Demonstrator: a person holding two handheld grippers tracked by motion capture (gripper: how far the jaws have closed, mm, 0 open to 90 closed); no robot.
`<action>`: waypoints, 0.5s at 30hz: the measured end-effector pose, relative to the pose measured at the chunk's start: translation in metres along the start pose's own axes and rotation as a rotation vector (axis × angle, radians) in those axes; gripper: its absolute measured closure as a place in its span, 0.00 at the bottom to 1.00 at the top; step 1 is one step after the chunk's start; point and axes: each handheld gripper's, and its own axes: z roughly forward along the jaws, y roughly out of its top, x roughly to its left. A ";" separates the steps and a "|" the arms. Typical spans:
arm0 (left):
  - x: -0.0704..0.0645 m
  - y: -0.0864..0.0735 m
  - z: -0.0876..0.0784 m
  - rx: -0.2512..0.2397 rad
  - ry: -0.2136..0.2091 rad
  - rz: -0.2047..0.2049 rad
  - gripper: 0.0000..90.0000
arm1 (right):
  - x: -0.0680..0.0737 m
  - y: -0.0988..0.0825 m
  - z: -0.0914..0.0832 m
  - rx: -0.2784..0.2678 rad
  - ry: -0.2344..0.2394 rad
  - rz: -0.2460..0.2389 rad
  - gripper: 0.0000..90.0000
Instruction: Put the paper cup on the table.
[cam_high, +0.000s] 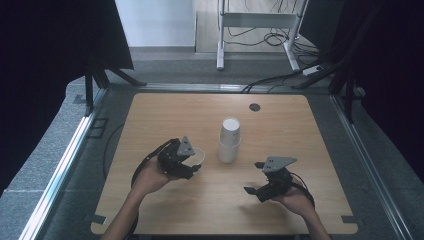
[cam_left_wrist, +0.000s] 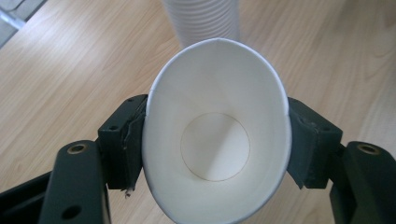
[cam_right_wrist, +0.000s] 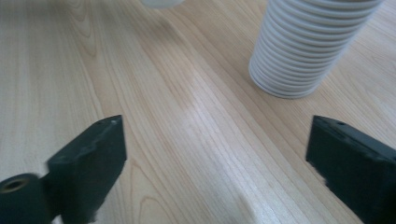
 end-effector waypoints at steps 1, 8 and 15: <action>0.002 -0.001 0.001 0.003 0.009 -0.008 0.34 | -0.001 -0.001 0.000 -0.001 -0.005 0.000 0.02; 0.014 -0.008 0.007 0.031 0.045 -0.046 0.34 | -0.006 -0.006 -0.001 0.000 -0.042 0.013 0.00; 0.026 -0.011 0.012 0.054 0.075 -0.082 0.33 | -0.012 -0.012 -0.002 0.009 -0.056 0.028 0.00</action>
